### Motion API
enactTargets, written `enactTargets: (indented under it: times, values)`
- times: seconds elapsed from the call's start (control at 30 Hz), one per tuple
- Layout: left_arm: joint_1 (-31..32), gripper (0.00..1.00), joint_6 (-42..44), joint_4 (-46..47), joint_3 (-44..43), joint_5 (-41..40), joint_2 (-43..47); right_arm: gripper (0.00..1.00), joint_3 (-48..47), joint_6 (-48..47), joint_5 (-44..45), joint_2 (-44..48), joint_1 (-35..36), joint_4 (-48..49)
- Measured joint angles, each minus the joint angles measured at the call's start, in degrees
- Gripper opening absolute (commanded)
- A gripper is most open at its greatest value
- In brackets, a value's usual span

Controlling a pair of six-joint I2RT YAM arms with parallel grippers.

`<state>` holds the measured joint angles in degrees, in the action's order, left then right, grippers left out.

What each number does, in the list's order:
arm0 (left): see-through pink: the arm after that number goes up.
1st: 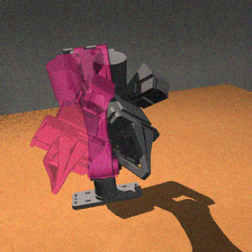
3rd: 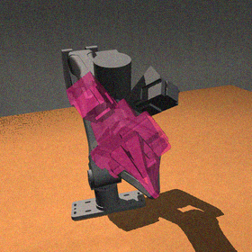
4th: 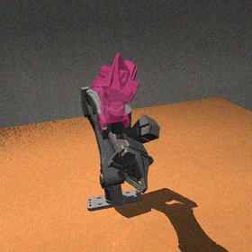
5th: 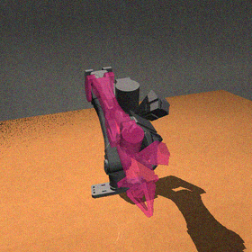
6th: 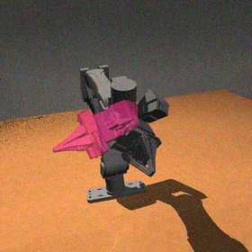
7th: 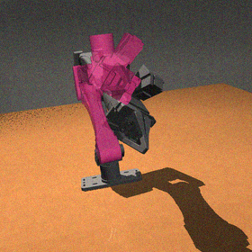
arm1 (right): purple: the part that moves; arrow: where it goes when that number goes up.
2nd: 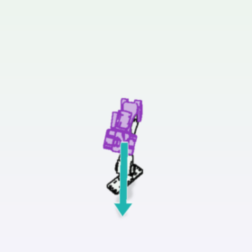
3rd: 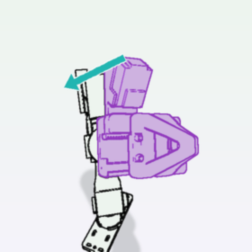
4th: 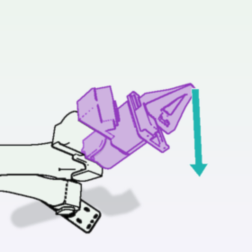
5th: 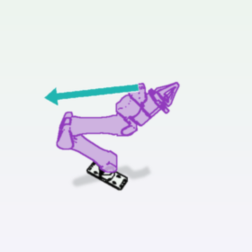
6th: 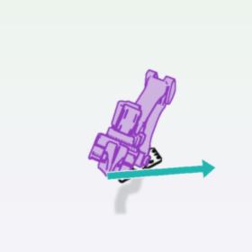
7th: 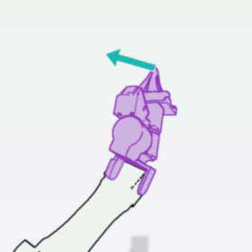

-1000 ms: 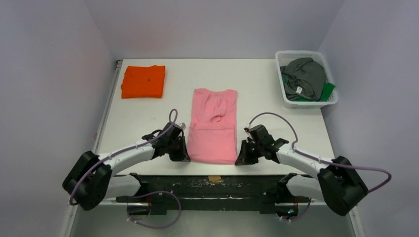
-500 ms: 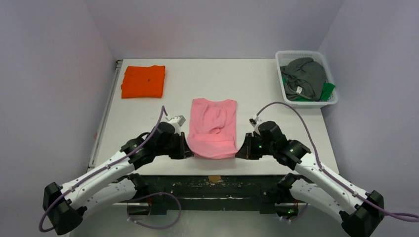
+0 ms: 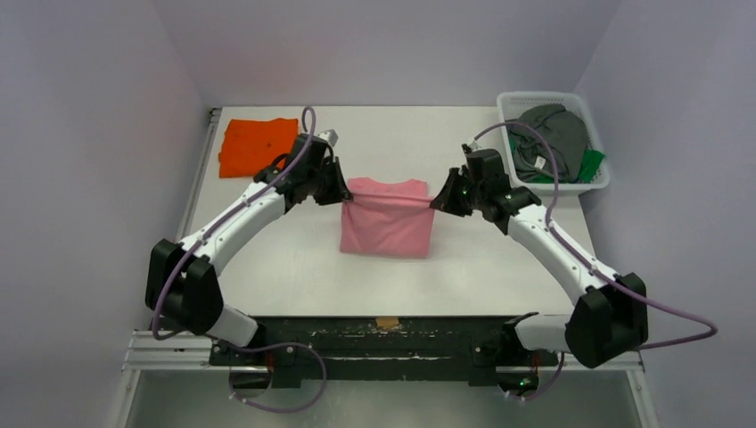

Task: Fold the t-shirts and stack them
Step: Fold the long partially folded tshirt into a neat square, then put the neatly folded tshirt into the corner of the board with the left arm

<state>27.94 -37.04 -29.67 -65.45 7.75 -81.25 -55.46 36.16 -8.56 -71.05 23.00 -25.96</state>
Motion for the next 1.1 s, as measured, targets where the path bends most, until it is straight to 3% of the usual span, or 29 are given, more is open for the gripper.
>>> enactTargets:
  times: [0.2,0.57,0.63,0.7,0.77,0.9,1.0,1.1]
  values:
    - [-4.9,0.0,1.7,0.0,-10.1,2.3,-12.3,0.0,-9.1,-2.5,-1.6,-12.2,-4.4,3.3]
    - [-8.0,0.0,3.8,-3.4,-24.3,4.0,-28.7,0.0,-21.7,-4.8,-4.7,-33.4,-8.4,6.0]
    - [-8.4,0.1,3.8,-4.4,-26.3,4.2,-31.2,0.0,-23.6,-4.8,-4.7,-36.7,-8.8,6.4]
    - [-8.5,0.21,4.1,-5.1,-27.9,4.2,-33.4,0.13,-25.0,-4.8,-4.7,-39.3,-8.9,6.6]
    - [-8.5,0.36,4.8,-6.1,-29.7,3.8,-35.6,0.38,-26.5,-4.9,-4.7,-41.8,-9.1,6.7]
    - [-9.1,0.83,5.5,-8.1,-33.2,3.4,-39.1,0.78,-31.6,-5.3,-5.1,-47.7,-9.8,6.5]
    - [-9.7,0.99,5.4,-9.0,-33.6,3.4,-39.3,0.85,-33.7,-5.8,-5.6,-49.4,-10.2,6.2]
    - [-10.1,1.0,5.2,-6.9,-30.2,4.6,-37.6,0.87,-30.0,-5.7,-5.3,-45.7,-10.4,7.1]
